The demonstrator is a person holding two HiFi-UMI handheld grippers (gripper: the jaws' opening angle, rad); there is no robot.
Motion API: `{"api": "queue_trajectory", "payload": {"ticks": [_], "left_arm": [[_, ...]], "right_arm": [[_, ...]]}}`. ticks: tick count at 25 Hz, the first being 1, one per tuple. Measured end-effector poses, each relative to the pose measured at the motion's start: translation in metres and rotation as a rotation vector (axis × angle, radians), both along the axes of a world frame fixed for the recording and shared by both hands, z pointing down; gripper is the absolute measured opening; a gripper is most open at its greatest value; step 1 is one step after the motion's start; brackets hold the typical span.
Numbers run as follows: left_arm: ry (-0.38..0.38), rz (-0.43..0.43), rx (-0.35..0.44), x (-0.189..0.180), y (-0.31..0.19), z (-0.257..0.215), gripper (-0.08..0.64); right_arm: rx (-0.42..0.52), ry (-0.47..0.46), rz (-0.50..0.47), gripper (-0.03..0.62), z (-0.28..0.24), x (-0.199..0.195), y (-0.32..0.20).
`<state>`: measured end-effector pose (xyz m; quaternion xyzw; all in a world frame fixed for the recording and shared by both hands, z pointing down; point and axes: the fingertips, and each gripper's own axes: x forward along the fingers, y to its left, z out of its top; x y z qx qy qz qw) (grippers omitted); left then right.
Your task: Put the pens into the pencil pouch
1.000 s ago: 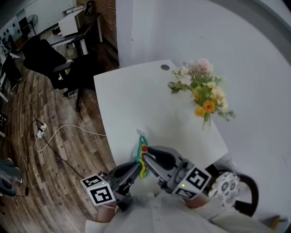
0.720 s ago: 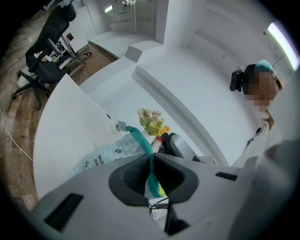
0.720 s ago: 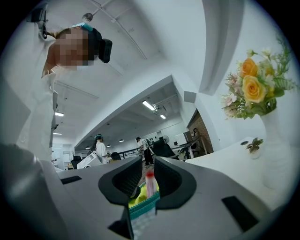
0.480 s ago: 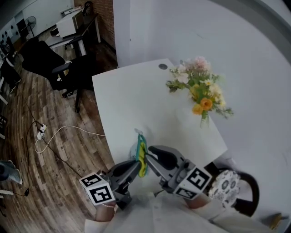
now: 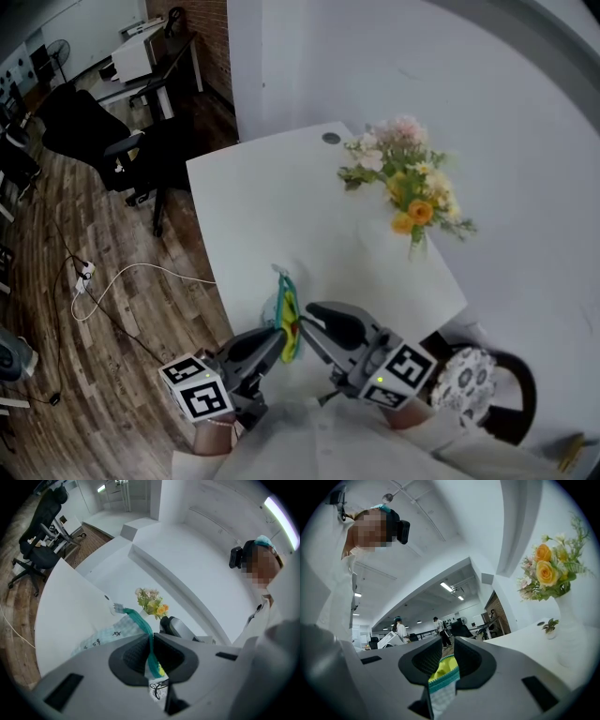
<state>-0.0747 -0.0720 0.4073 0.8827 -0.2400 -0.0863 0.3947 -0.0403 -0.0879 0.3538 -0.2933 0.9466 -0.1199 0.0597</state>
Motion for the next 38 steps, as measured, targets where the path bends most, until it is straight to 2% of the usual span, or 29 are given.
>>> {"api": "queue_trajectory", "payload": {"ticks": [3,9,15,22,32,38], "left_arm": [[-0.042,0.011,0.025,0.001,-0.002,-0.002,0.031],[-0.173,0.018,0.065,-0.008,-0.005,0.0,0.031],[-0.247,0.019,0.109,-0.007,-0.01,-0.003,0.031],[-0.378,0.085,0.149,-0.003,-0.009,-0.001,0.031],[-0.29,0.119,0.109,0.039,-0.011,0.017,0.031],[-0.374,0.174,0.111,0.076,-0.013,0.037,0.031]], "right_arm": [[-0.005,0.002,0.018,0.066,0.002,0.007,-0.001],[-0.017,0.002,0.059,0.066,0.006,0.02,-0.004],[-0.028,0.0,0.106,0.066,0.01,0.036,-0.005],[-0.071,0.012,0.145,0.066,0.022,0.049,-0.003],[-0.127,-0.003,0.215,0.066,0.042,0.068,0.0],[-0.196,0.045,0.291,0.066,0.064,0.089,-0.001]]}}
